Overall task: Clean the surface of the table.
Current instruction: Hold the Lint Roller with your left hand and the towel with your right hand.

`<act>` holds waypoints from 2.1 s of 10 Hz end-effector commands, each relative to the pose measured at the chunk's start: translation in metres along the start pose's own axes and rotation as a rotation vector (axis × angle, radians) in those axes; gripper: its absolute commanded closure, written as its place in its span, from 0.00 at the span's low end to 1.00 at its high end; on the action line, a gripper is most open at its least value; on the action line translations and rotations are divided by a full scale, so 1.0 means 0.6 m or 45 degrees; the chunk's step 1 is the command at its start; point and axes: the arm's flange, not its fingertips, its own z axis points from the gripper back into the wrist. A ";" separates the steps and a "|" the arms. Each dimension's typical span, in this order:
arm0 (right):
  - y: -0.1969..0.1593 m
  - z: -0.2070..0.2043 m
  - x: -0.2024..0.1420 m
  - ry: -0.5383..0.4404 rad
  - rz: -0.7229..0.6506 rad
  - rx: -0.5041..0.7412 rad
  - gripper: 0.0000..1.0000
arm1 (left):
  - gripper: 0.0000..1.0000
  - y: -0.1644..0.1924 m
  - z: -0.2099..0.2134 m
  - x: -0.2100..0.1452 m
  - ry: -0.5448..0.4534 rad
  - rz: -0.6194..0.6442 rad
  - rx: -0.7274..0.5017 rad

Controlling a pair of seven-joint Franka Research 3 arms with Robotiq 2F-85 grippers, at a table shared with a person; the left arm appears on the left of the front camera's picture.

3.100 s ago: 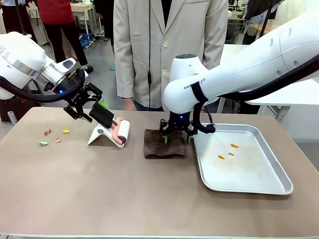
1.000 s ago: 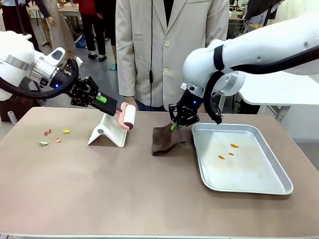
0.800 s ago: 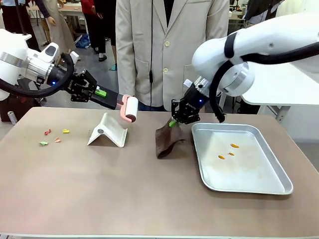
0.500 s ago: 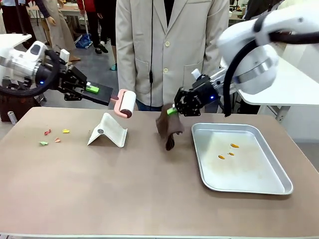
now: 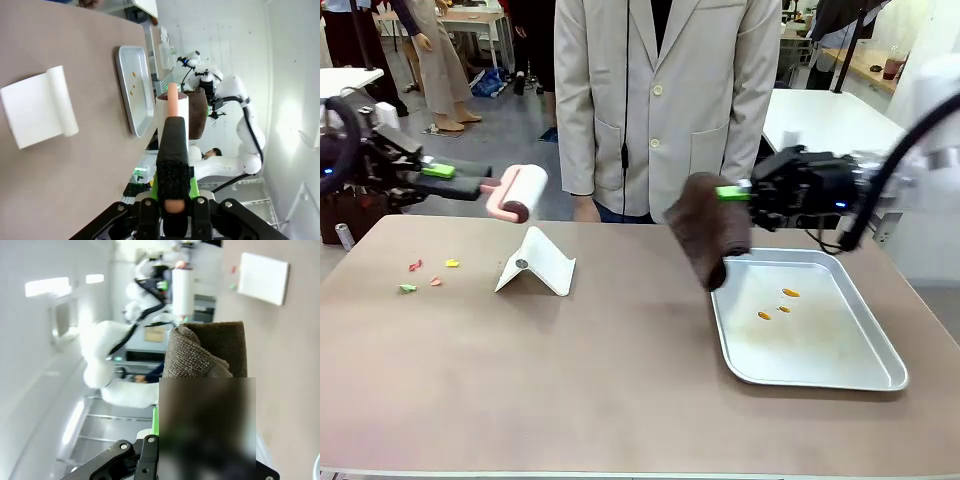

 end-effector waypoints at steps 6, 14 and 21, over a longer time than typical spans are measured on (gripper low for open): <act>-0.047 0.292 -0.135 -0.353 -0.170 0.212 1.00 | 1.00 0.085 0.187 -0.142 -0.025 -0.012 -0.141; -0.102 0.363 -0.206 -0.584 -0.124 0.151 1.00 | 1.00 0.116 0.182 -0.147 0.018 -0.046 -0.101; -0.102 0.363 -0.206 -0.584 -0.124 0.151 1.00 | 1.00 0.116 0.182 -0.147 0.018 -0.046 -0.101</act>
